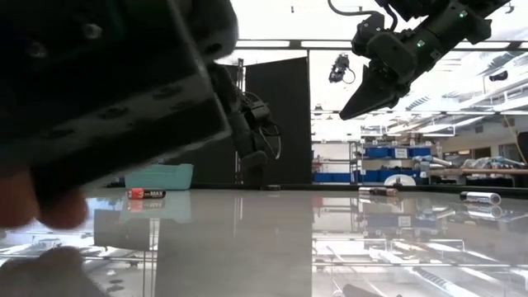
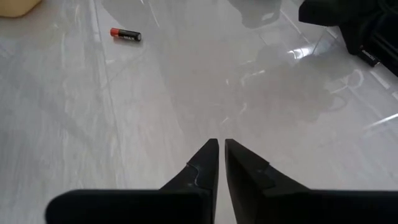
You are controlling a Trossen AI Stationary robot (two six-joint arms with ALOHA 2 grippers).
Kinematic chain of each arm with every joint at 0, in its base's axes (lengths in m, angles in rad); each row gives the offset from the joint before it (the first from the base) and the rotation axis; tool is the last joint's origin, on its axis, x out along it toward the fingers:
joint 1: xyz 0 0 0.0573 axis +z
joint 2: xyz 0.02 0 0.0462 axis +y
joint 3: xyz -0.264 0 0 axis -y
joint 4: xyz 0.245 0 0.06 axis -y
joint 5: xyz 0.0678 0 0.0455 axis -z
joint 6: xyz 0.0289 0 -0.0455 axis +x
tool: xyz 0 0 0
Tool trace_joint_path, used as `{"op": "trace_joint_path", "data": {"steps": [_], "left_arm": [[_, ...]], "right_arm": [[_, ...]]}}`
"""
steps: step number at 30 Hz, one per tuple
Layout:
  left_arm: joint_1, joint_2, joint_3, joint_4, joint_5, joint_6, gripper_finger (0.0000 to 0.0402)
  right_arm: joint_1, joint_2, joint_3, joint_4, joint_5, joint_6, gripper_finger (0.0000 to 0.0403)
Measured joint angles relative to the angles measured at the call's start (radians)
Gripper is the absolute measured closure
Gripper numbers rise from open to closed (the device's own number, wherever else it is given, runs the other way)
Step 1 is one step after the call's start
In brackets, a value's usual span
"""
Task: Sort batteries
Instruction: Put the top left gold battery into the orange bin
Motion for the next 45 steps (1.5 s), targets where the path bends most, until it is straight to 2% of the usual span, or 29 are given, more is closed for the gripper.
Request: {"op": "trace_joint_path", "data": {"steps": [4,7,12,16,22,25,29,34,37,39,41,45], "left_arm": [[-0.01,-0.021,-0.002,-0.043,-0.069,0.019,0.0354],[-0.012,-0.05,-0.009,-0.086,-0.084,0.019,0.0354],[-0.01,-0.136,-0.022,-0.069,-0.055,-0.019,0.0354],[-0.017,-0.206,-0.112,-0.006,0.006,-0.05,0.0354],[-0.036,-0.388,-0.4,0.34,0.087,-0.134,0.0354],[-0.061,-0.483,-0.593,0.557,0.103,-0.21,0.0354],[-0.113,-0.63,-0.824,0.835,0.135,-0.313,0.0354],[-0.211,-0.769,-1.074,1.211,0.198,-0.541,0.0354],[-0.275,-0.812,-1.174,1.427,0.21,-0.738,0.0354],[-0.32,-0.813,-1.223,1.538,0.204,-0.821,0.0354],[-0.372,-0.813,-1.238,1.621,0.201,-0.85,0.0354],[-0.466,-0.814,-1.236,1.676,0.158,-0.849,0.0354]], "right_arm": [[0.0,0.0,0.0,-0.008,0.0,-0.015,0.0367],[-0.008,0.0,0.0,-0.031,0.001,-0.026,0.0369],[-0.013,0.0,0.0,-0.059,0.02,-0.034,0.0373],[-0.012,0.0,0.0,-0.058,0.03,-0.058,0.0378],[-0.012,0.0,-0.001,-0.04,0.049,-0.086,0.0383],[-0.012,0.0,-0.039,0.073,0.048,-0.118,0.0385],[-0.022,0.001,-0.141,0.336,0.016,-0.133,0.0387],[-0.024,0.002,-0.26,0.737,0.01,-0.104,0.0375],[-0.019,0.002,-0.282,0.892,0.009,-0.109,0.0354],[-0.018,0.002,-0.273,0.929,0.006,-0.11,0.0335],[-0.017,0.002,-0.245,0.932,0.001,-0.112,0.0313],[-0.017,0.002,-0.187,0.933,-0.028,-0.112,0.0265]]}}
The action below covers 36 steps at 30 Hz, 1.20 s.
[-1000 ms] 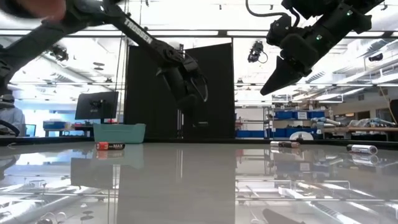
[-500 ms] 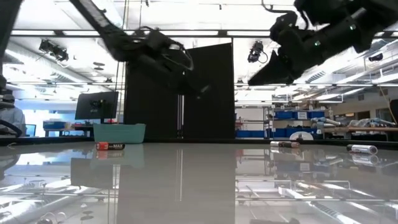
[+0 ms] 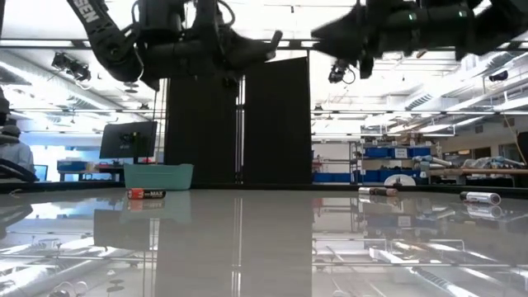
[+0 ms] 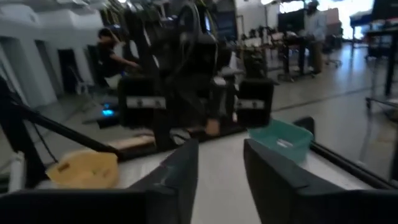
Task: Sort batteries
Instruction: Put the top left gold battery into the orange bin
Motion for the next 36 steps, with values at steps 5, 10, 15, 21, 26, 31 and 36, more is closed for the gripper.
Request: {"op": "trace_joint_path", "data": {"steps": [5,10,15,21,26,31,36], "left_arm": [[-0.068,0.0,0.041,0.012,-0.056,0.05,0.0354],[-0.084,0.003,0.087,0.006,-0.056,0.065,0.0354],[-0.105,0.004,0.128,-0.055,-0.04,0.097,0.0354],[-0.122,0.038,0.184,-0.082,-0.04,0.126,0.0354],[-0.122,0.096,0.237,-0.089,-0.039,0.125,0.0354],[-0.122,0.122,0.268,-0.086,-0.029,0.127,0.0354],[-0.122,0.126,0.27,-0.076,-0.028,0.127,0.0354]], "right_arm": [[0.004,0.0,0.061,0.0,-0.046,-0.008,0.0217],[0.021,0.0,0.101,0.0,-0.06,-0.047,0.0195],[0.02,0.0,0.122,0.0,-0.06,-0.056,0.0194],[0.02,0.0,0.123,0.014,-0.068,-0.081,0.0196],[0.02,0.0,0.123,0.014,-0.096,-0.088,0.0197],[0.02,0.0,0.123,0.013,-0.097,-0.099,0.0218],[0.02,0.0,0.123,0.013,-0.096,-0.115,0.0284]]}}
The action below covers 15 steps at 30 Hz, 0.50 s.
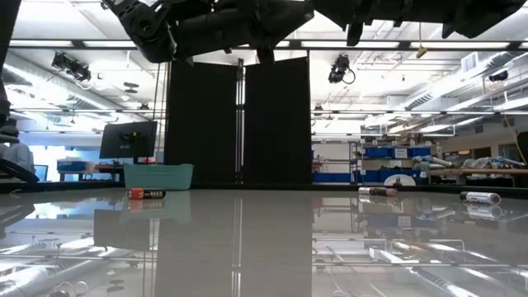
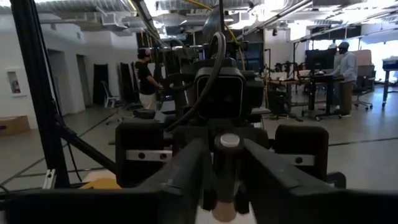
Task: Sort batteries
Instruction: Put the top left gold battery into the orange bin, then put the top red battery into the yellow bin
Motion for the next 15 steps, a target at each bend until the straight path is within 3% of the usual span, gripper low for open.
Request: {"op": "trace_joint_path", "data": {"steps": [3,10,15], "left_arm": [[0.0,0.0,0.001,0.0,0.002,0.003,0.0354],[0.0,0.0,0.001,0.0,0.004,0.005,0.0354],[0.0,0.0,0.0,-0.027,0.0,0.026,0.0287]], "right_arm": [[0.003,0.0,0.0,0.0,0.005,-0.017,0.0336],[0.007,0.0,0.0,0.008,0.011,-0.039,0.0339],[0.013,-0.001,0.03,-0.018,0.055,-0.079,0.0339]]}}
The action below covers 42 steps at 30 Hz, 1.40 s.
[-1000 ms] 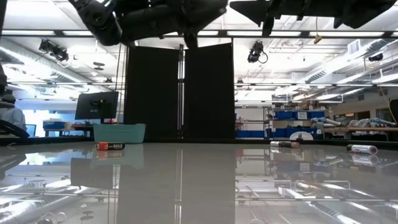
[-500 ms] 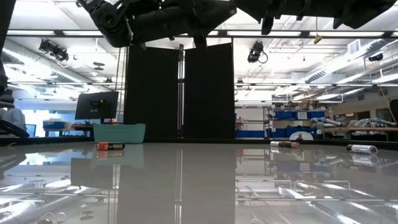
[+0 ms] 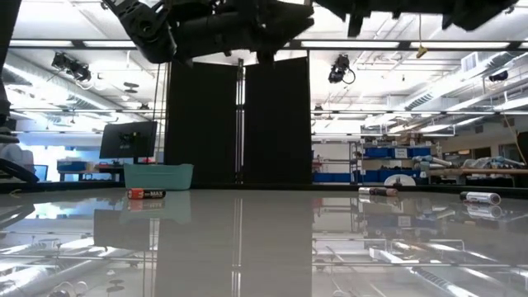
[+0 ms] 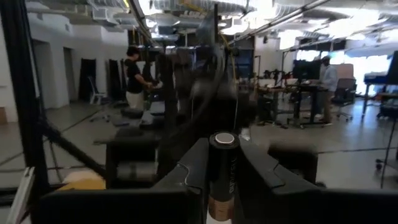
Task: Sort batteries
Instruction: Put the top red battery into the yellow bin
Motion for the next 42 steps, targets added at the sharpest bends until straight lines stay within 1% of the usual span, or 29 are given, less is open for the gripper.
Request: {"op": "trace_joint_path", "data": {"steps": [3,6,9,12,14,16,20,22,24,25,27,29,31,33,35,37,40,42], "left_arm": [[0.0,0.0,-0.001,-0.022,0.021,0.013,0.0248],[0.0,0.0,-0.001,-0.039,0.066,0.049,0.0226],[0.0,0.0,-0.007,-0.038,0.107,0.076,0.0217],[0.0,-0.007,-0.033,-0.036,0.11,0.109,0.0215],[0.0,-0.008,-0.06,-0.025,0.104,0.132,0.0215],[0.0,-0.01,-0.09,-0.007,0.077,0.149,0.0214],[0.0,-0.019,-0.157,0.046,0.041,0.159,0.0214],[0.0,-0.026,-0.189,0.094,0.026,0.158,0.0214],[0.0,-0.04,-0.226,0.144,0.026,0.154,0.0214],[0.0,-0.044,-0.242,0.172,0.025,0.154,0.0214],[0.0,-0.06,-0.278,0.208,0.025,0.154,0.0214],[0.0,-0.078,-0.307,0.234,0.007,0.157,0.0214],[0.002,-0.1,-0.333,0.242,-0.019,0.158,0.0214],[0.003,-0.125,-0.363,0.247,-0.051,0.168,0.0213],[0.003,-0.145,-0.394,0.265,-0.077,0.19,0.0213],[0.003,-0.17,-0.427,0.282,-0.085,0.207,0.0213],[0.003,-0.203,-0.46,0.297,-0.117,0.209,0.0213],[0.003,-0.226,-0.479,0.298,-0.128,0.209,0.0213]], "right_arm": [[0.011,-0.004,0.059,-0.091,0.007,-0.012,0.0339],[0.033,-0.003,0.144,-0.276,0.016,-0.013,0.0339],[0.074,-0.004,0.257,-0.532,0.077,0.02,0.0339],[0.132,-0.004,0.369,-0.846,0.14,0.118,0.0339],[0.177,-0.004,0.438,-1.034,0.185,0.209,0.0339],[0.215,-0.004,0.494,-1.218,0.224,0.321,0.0339],[0.265,-0.004,0.558,-1.536,0.232,0.612,0.0339],[0.284,-0.004,0.562,-1.69,0.17,0.788,0.0339],[0.308,0.001,0.557,-1.836,0.071,0.959,0.0339],[0.323,0.003,0.553,-1.882,0.02,1.031,0.0339],[0.361,0.004,0.538,-1.927,-0.101,1.168,0.0339],[0.406,0.004,0.524,-1.926,-0.213,1.297,0.0339],[0.458,0.004,0.506,-1.922,-0.293,1.435,0.0339],[0.52,0.004,0.476,-1.91,-0.348,1.589,0.0339],[0.592,0.004,0.445,-1.897,-0.366,1.741,0.0339],[0.661,0.003,0.403,-1.843,-0.361,1.87,0.0339],[0.755,0.004,0.322,-1.73,-0.299,2.03,0.0339],[0.8,0.011,0.272,-1.664,-0.27,2.11,0.0339]]}}
